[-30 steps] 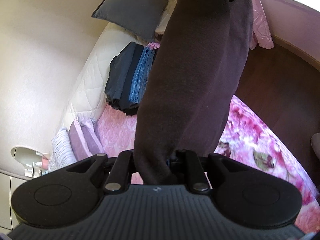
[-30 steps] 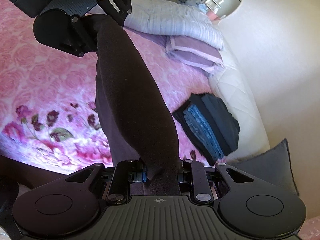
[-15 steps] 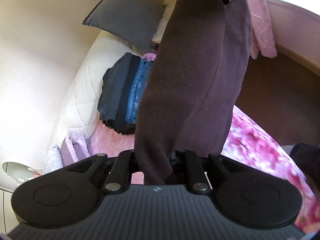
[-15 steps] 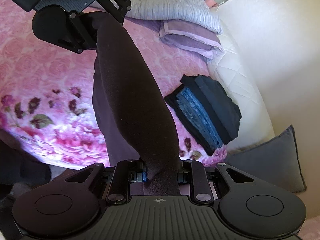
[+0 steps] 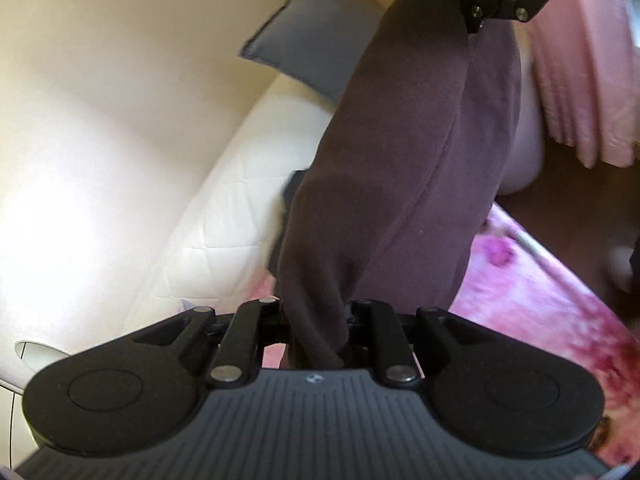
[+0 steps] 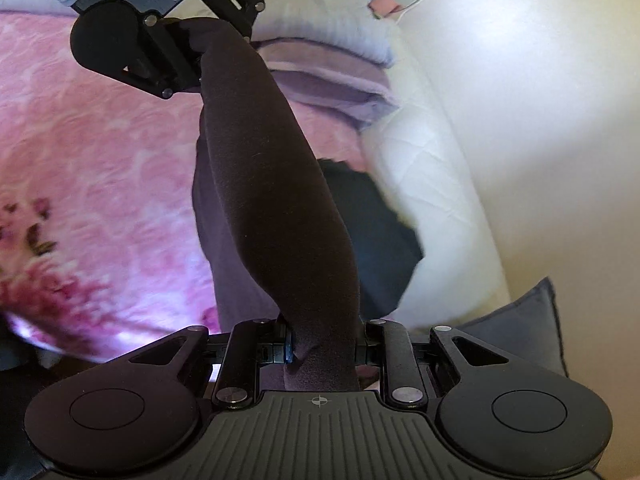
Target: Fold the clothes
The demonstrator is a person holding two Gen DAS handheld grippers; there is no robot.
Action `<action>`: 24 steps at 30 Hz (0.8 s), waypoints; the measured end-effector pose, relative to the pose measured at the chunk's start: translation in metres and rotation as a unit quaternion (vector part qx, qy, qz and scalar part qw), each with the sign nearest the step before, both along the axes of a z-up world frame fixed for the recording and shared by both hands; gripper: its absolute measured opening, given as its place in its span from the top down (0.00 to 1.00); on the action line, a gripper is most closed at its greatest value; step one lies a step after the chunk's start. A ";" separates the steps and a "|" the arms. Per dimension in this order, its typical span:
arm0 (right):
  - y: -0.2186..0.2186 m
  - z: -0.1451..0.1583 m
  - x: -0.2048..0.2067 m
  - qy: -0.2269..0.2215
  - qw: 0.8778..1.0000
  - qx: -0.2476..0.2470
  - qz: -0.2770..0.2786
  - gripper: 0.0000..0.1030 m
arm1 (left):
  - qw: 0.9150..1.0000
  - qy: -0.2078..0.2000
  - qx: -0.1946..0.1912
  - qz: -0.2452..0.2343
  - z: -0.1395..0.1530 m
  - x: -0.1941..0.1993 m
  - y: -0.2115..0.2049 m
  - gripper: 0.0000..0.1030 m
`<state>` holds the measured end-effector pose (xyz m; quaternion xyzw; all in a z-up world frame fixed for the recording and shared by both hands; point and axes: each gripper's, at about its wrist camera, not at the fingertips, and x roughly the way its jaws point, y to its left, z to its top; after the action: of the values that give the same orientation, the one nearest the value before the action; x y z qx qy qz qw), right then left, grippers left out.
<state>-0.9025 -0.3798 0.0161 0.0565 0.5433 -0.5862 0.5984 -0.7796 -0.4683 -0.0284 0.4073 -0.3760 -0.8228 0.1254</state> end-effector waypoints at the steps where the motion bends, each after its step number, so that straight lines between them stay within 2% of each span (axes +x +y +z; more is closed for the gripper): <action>1: -0.013 0.002 -0.013 0.001 1.000 -0.003 0.004 0.79 | 1.000 0.002 -0.003 0.006 0.001 -0.013 -0.011 0.86; 6: -0.087 0.003 -0.093 0.002 0.999 -0.016 0.043 0.79 | 0.999 0.008 -0.015 0.049 0.003 -0.087 -0.075 0.86; 10: -0.160 0.000 -0.165 0.003 0.996 -0.024 0.083 0.79 | 0.994 0.021 -0.022 0.105 0.011 -0.151 -0.140 0.86; 13: -0.212 0.004 -0.211 0.014 0.992 -0.049 0.111 0.79 | 0.989 0.031 -0.035 0.142 0.016 -0.193 -0.182 0.87; 16: -0.244 -0.003 -0.241 0.045 0.985 -0.089 0.141 0.79 | 0.985 0.032 -0.052 0.162 0.001 -0.218 -0.204 0.87; 17: -0.249 -0.015 -0.247 0.048 0.983 -0.093 0.149 0.79 | 0.985 0.026 -0.040 0.167 -0.014 -0.222 -0.209 0.87; 20: -0.252 -0.065 -0.259 0.053 0.980 -0.083 0.174 0.78 | 0.983 -0.014 0.015 0.185 -0.084 -0.230 -0.213 0.85; 23: -0.248 -0.145 -0.267 0.052 0.978 -0.015 0.203 0.77 | 0.976 -0.066 0.064 0.198 -0.153 -0.235 -0.214 0.81; 24: -0.246 -0.170 -0.267 0.053 0.976 0.018 0.209 0.76 | 0.976 -0.071 0.062 0.197 -0.163 -0.231 -0.211 0.80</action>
<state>-1.1697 -0.6259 -0.1538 -0.0784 0.5845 -0.4403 0.6770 -1.0110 -0.6793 -0.1912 0.5374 -0.2446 -0.7727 0.2331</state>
